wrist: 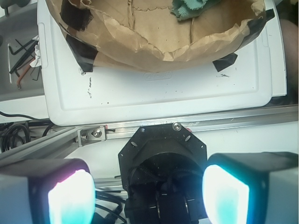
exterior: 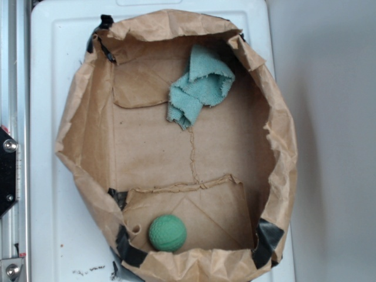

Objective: Grab the blue cloth.

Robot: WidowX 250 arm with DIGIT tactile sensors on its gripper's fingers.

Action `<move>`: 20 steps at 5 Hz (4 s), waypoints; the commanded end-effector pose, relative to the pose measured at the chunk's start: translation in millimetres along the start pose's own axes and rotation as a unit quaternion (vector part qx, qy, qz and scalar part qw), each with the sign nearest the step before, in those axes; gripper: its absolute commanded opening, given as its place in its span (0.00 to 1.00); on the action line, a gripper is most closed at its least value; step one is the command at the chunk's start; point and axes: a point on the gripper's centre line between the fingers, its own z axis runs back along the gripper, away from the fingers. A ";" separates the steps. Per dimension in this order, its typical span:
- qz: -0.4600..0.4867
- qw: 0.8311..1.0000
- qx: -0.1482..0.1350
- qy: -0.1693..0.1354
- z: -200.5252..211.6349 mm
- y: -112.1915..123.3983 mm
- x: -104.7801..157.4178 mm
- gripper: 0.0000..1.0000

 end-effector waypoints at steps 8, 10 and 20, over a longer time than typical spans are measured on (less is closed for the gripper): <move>0.368 0.909 0.153 -0.124 -106.9 62.5 167.4 1.00; 0.368 0.909 0.153 -0.124 -106.9 62.5 167.4 1.00; 0.382 0.894 0.145 -0.185 -187.0 102.2 195.8 0.00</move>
